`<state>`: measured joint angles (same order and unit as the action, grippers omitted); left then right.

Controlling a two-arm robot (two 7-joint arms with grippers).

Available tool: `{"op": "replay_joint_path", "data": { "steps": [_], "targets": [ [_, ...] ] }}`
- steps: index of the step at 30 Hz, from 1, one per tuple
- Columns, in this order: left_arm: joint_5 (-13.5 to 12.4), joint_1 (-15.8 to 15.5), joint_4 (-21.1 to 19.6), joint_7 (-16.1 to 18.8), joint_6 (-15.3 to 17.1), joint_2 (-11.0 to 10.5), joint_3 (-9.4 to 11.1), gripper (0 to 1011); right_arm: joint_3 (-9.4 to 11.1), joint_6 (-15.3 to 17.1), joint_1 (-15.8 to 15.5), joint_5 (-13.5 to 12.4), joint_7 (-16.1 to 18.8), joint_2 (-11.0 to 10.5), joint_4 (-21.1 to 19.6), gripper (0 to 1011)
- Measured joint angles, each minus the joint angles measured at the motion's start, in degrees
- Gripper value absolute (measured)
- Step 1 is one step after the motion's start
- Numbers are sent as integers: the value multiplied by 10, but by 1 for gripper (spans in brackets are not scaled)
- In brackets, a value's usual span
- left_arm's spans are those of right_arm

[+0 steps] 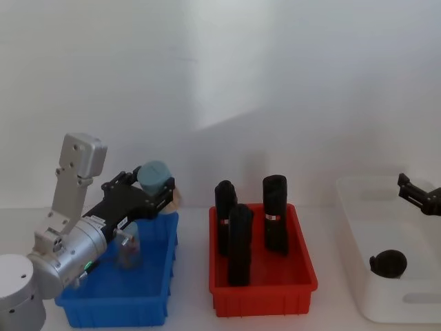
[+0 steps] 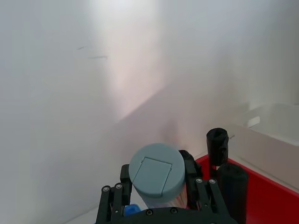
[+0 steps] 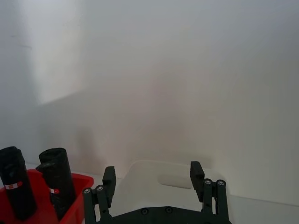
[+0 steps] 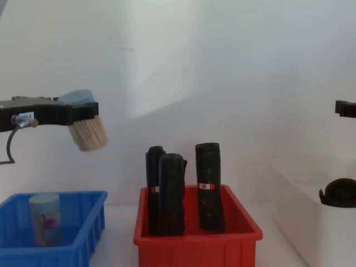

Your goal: Pick the cotton swabs from the blue box and place them into the white box.

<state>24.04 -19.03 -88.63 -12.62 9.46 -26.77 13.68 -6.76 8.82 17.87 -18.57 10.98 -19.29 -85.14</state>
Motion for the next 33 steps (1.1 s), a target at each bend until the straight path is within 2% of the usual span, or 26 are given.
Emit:
{"op": "replay_joint_path", "data": {
  "steps": [5,16,25,30,33],
  "targets": [
    [15,-9,-3,-26,-18,7,0,689,-2,-2,2,0,15,0,1,1002],
    [31,-35,2,-101,-49,29,12,689,-7,0,11,-12,87,0,8,1002],
    [25,-59,10,-155,-56,53,31,689,-14,10,20,-27,157,0,18,1002],
    [16,-67,10,-169,-57,63,39,689,-17,13,28,-31,196,0,26,1002],
    [11,-70,9,-172,-58,68,44,689,-20,9,32,-29,207,1,30,1002]
  ]
}}
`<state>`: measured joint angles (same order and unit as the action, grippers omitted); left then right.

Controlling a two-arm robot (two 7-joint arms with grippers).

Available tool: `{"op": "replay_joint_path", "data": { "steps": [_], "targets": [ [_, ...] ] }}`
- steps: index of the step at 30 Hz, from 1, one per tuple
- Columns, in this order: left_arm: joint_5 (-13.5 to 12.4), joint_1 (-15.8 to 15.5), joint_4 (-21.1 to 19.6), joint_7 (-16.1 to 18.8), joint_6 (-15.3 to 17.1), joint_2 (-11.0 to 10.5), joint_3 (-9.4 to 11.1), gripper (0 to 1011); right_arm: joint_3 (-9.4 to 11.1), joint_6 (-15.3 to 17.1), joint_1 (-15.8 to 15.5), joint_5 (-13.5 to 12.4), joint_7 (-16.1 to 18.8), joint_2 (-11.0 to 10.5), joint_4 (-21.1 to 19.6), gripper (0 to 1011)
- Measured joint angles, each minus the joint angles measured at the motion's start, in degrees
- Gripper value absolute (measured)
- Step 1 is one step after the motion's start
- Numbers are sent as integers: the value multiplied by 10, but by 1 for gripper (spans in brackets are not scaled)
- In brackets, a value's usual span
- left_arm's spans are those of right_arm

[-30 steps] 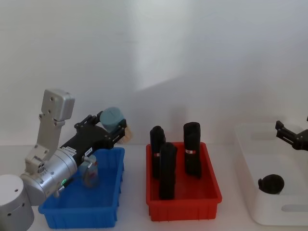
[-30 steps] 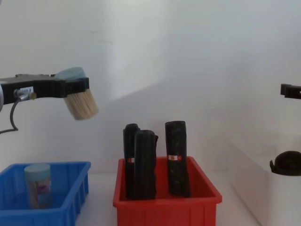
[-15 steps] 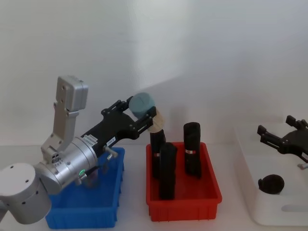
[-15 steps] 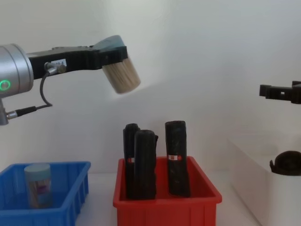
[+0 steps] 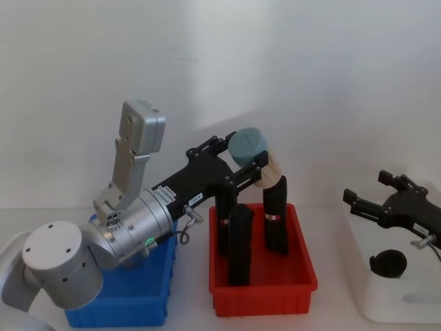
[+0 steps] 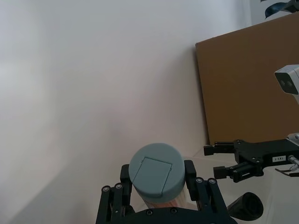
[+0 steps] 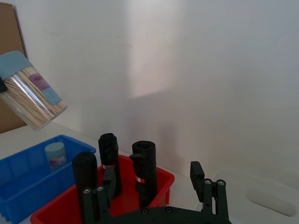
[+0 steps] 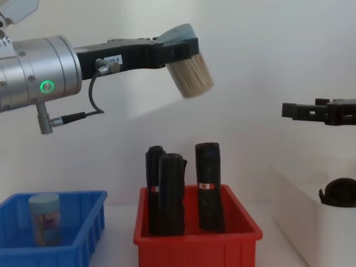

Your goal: Pick the cotton swabs from the blue box and place them into the white box.

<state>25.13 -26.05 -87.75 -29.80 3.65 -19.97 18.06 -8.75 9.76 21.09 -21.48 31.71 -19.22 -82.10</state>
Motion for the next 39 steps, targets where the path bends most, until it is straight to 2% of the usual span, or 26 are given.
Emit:
{"op": "replay_joint_path", "data": {
  "steps": [13,29,39],
  "targets": [
    [-22,-6,-8,25,-1,14,12,689,-20,-34,33,44,44,14,23,1002],
    [-48,-9,-7,48,-1,22,21,689,-47,-58,96,142,157,26,61,1002],
    [-78,-8,-10,47,8,26,32,689,-58,-67,123,174,195,32,79,1002]
  ]
}}
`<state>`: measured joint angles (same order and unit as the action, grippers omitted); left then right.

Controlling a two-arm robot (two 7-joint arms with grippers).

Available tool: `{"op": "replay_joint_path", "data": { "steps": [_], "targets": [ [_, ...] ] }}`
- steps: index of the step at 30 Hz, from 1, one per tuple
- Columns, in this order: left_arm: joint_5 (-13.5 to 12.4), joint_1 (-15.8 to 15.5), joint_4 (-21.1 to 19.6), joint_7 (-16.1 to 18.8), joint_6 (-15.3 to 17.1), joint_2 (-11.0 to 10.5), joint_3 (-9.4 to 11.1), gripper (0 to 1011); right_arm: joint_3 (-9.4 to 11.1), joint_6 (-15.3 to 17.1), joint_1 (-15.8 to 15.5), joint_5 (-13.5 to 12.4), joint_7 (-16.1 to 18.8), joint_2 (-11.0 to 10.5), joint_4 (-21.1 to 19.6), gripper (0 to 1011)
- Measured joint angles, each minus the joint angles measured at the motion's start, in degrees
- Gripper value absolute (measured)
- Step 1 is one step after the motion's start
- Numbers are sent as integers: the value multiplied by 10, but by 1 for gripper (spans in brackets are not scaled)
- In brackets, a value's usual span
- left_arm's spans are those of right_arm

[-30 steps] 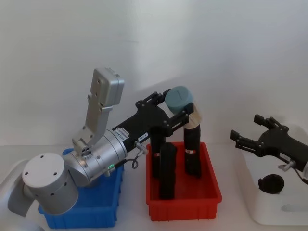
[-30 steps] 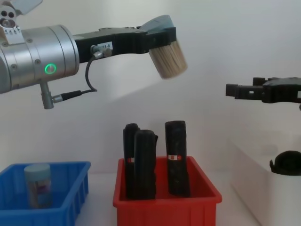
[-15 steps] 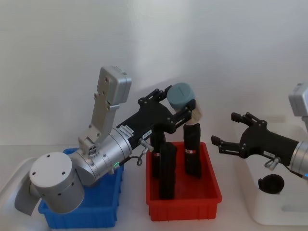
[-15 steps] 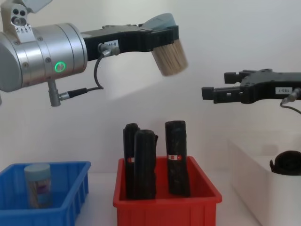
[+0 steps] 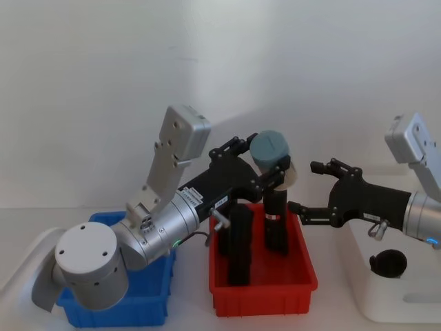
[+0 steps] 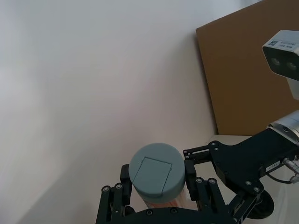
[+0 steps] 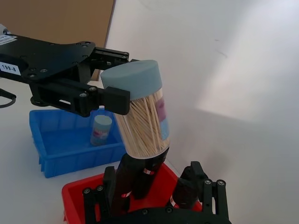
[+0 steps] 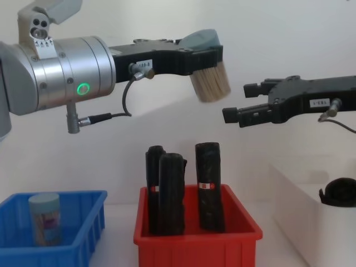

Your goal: Pick the cotton swabs from the blue box and place them into the white box.

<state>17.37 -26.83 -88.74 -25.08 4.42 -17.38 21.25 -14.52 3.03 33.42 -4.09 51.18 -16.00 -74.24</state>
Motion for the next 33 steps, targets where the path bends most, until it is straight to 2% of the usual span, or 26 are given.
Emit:
{"op": "replay_joint_path", "data": {
  "steps": [16,33],
  "targets": [
    [-24,1,-2,-7,11,5,11,689,-12,-9,20,12,16,5,17,1002],
    [-29,0,1,-8,16,7,16,689,-25,-15,40,8,18,15,39,1002]
  ]
}}
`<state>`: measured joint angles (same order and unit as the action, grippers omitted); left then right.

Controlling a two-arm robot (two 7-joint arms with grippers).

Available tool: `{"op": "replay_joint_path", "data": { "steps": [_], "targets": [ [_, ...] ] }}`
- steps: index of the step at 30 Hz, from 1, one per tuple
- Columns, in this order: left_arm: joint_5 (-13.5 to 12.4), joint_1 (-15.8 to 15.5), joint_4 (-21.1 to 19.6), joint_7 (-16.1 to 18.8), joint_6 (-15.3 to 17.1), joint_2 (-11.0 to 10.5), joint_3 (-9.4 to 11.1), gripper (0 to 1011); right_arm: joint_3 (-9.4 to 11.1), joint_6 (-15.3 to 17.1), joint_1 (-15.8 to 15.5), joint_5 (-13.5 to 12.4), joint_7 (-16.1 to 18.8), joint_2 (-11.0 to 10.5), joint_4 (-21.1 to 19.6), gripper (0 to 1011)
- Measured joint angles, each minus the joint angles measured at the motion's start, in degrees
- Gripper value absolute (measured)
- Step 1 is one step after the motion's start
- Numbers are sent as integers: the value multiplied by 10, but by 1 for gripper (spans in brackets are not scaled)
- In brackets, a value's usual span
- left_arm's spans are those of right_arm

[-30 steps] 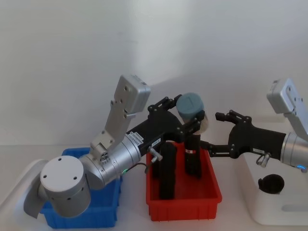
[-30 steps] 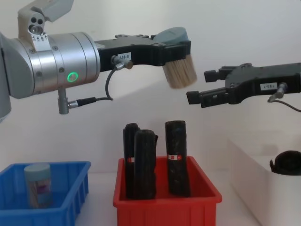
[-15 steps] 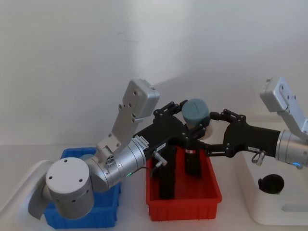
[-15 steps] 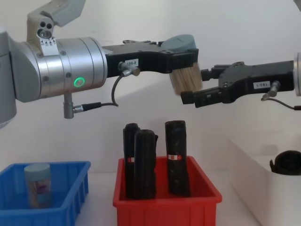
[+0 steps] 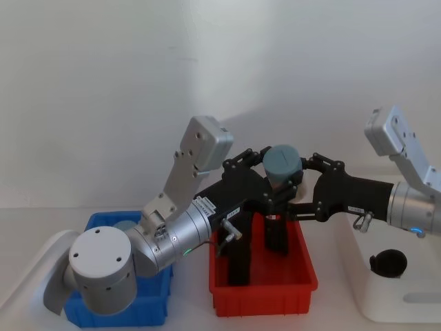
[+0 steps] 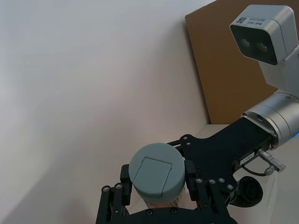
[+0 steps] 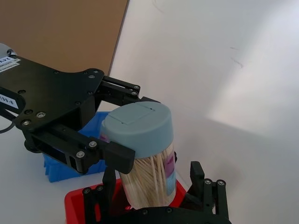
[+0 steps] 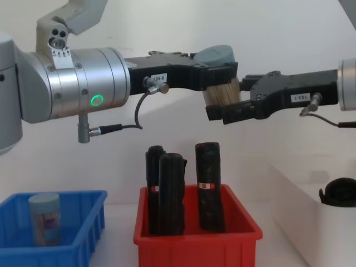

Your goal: Pick the cotton swabs from the blue box and place them into the white box.

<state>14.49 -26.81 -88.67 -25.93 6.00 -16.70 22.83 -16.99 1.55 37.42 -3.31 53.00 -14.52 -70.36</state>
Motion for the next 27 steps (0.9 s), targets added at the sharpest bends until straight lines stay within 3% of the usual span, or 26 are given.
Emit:
{"op": "replay_joint_path", "data": {
  "steps": [7,17,27],
  "targets": [
    [-2,0,0,5,1,0,1,689,-3,1,4,-5,-1,2,5,951],
    [-2,0,1,8,1,1,1,689,-5,2,6,-8,-1,3,8,669],
    [-3,0,1,10,1,1,2,689,-6,2,8,-10,-1,3,9,660]
  ]
}}
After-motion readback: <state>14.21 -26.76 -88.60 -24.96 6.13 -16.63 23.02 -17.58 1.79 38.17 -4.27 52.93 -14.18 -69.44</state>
